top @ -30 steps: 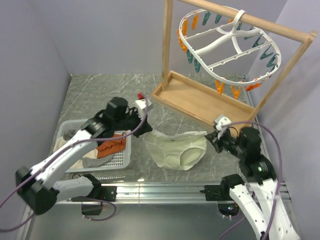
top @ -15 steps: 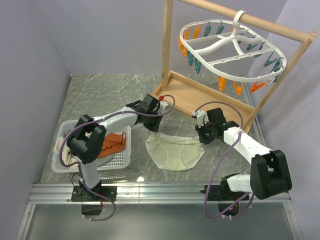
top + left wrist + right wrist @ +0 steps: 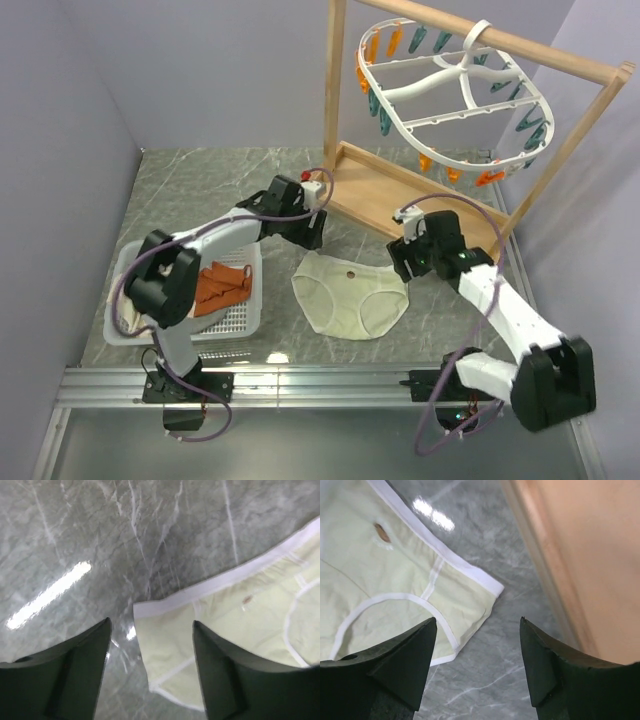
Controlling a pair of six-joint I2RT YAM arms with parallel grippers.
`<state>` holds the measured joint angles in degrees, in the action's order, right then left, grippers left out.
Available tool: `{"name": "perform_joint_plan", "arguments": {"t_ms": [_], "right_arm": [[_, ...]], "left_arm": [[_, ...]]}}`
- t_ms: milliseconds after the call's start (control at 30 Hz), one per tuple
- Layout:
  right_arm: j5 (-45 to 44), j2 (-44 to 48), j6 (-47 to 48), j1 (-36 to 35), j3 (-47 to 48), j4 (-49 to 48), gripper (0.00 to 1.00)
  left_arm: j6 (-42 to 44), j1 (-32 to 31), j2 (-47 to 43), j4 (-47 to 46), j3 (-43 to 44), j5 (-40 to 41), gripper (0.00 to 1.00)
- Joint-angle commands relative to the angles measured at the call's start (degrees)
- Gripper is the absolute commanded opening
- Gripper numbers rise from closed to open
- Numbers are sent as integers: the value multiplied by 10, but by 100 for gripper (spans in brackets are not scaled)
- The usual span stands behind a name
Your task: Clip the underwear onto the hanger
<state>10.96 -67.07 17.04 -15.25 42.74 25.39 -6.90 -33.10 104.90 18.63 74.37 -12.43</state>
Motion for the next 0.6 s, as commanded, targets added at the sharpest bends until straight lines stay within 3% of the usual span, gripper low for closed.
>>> {"name": "perform_joint_plan", "arguments": {"t_ms": [0, 100, 167, 333, 400, 467, 500, 567], "right_arm": [[8, 118, 32, -1, -10, 14, 75], [21, 225, 64, -1, -34, 39, 77], [37, 282, 79, -1, -44, 62, 79], [53, 448, 85, -1, -49, 91, 95], [62, 481, 70, -1, -33, 98, 98], [71, 522, 71, 0, -21, 110, 99], [69, 535, 67, -1, -9, 113, 98], [55, 534, 45, 0, 8, 121, 97]], "left_arm": [[-4, 7, -127, -55, -38, -58, 79], [-19, 16, -213, -92, -79, -85, 91], [-41, 18, -235, -84, -77, -75, 92], [-84, 23, -272, -82, -44, -32, 93], [-73, 25, -276, -94, -35, -72, 99], [-59, 27, -276, -96, -27, -122, 99], [-44, 30, -275, -117, -28, -185, 99], [-50, 29, -276, -155, -38, -217, 99]]}}
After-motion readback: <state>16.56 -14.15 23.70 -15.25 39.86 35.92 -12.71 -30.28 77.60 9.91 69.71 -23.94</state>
